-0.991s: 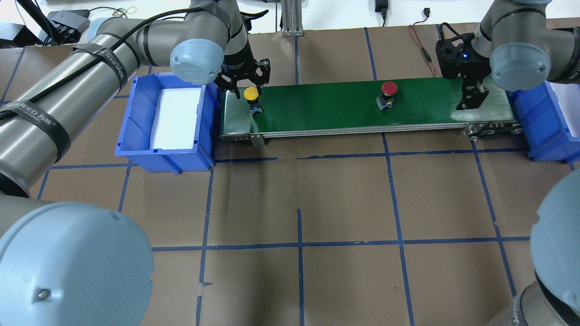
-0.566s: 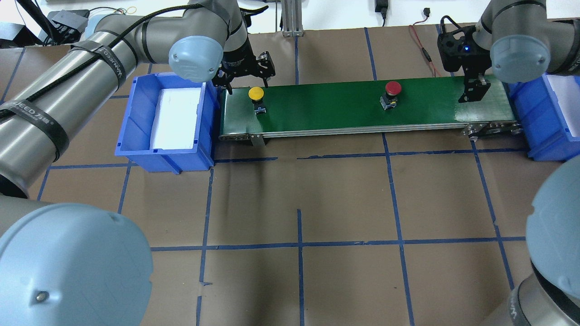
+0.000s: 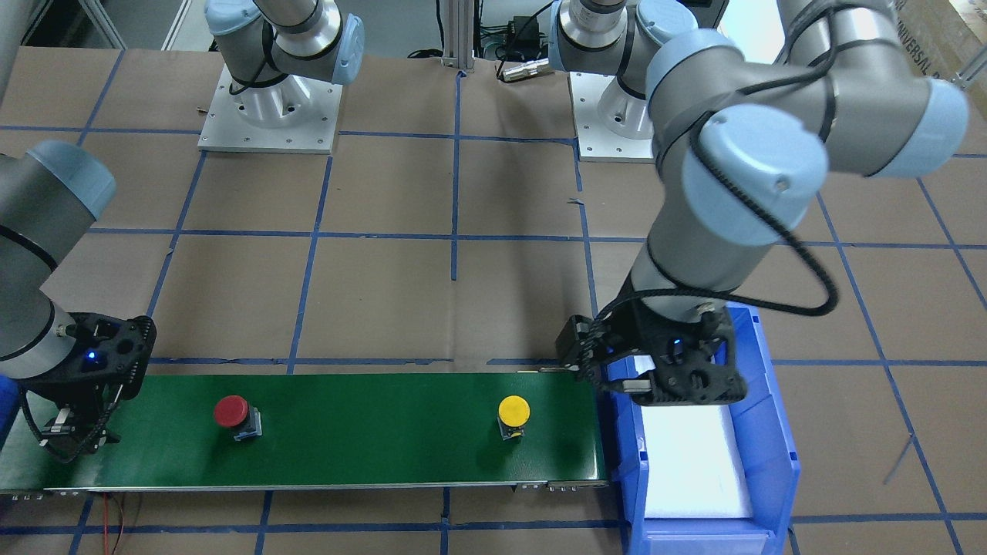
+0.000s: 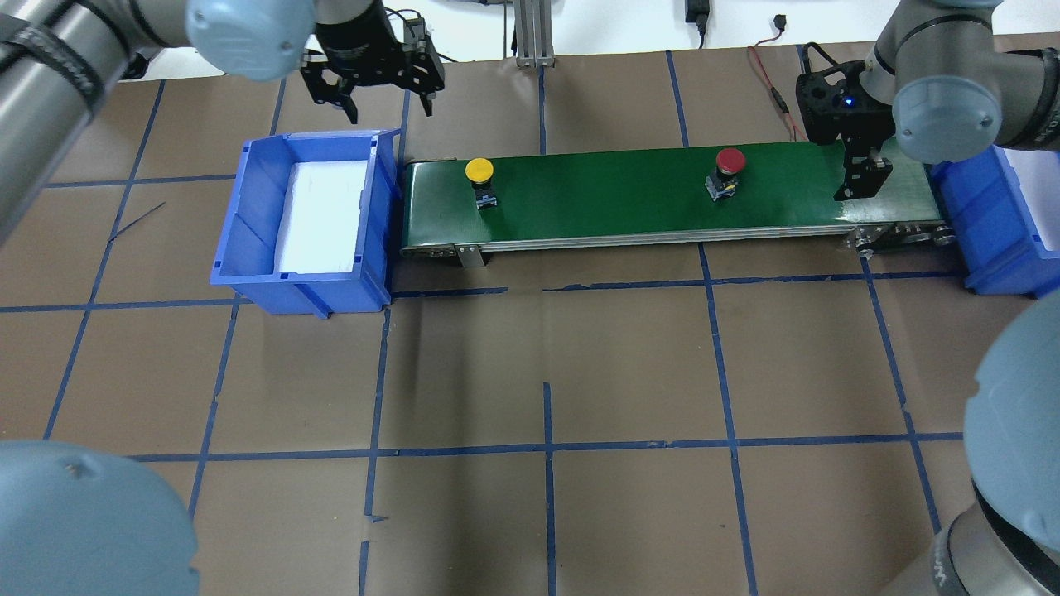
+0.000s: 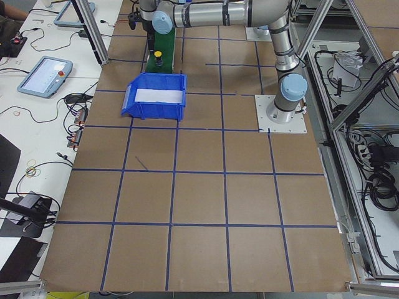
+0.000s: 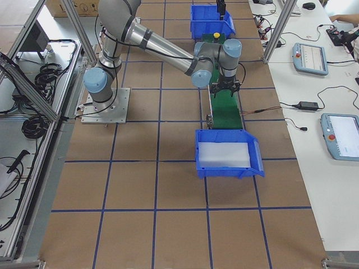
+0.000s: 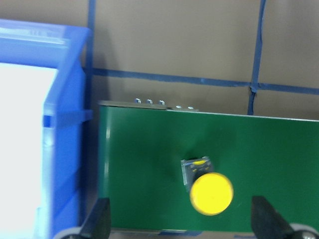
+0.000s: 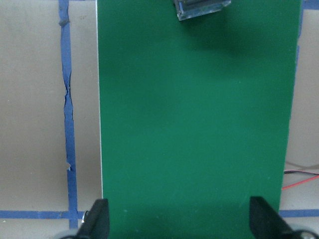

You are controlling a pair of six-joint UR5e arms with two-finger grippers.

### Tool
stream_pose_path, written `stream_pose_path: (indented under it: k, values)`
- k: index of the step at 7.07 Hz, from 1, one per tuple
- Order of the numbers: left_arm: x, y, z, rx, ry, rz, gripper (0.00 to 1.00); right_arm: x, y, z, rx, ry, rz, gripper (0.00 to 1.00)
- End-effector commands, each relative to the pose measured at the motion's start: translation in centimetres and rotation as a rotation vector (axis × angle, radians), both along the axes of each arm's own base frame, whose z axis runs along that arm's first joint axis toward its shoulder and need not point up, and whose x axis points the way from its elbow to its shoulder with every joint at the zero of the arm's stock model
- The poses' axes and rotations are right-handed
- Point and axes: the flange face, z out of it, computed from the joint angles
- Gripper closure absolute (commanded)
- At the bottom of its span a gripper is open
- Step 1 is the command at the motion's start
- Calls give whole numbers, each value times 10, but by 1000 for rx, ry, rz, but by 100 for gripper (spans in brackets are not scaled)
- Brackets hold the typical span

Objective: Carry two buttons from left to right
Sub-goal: 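Release the yellow button on the belt and raise the left gripper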

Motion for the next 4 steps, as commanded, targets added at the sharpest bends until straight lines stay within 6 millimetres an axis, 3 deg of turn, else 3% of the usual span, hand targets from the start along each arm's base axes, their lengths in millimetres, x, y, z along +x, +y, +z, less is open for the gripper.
stream_pose_path:
  k: [1, 4]
  values:
    - [29, 38, 40, -1, -12, -16, 0, 1, 1, -1, 2, -2, -3, 2]
    - [43, 62, 63, 18, -40, 1, 0, 1, 2, -2, 3, -1, 2, 3]
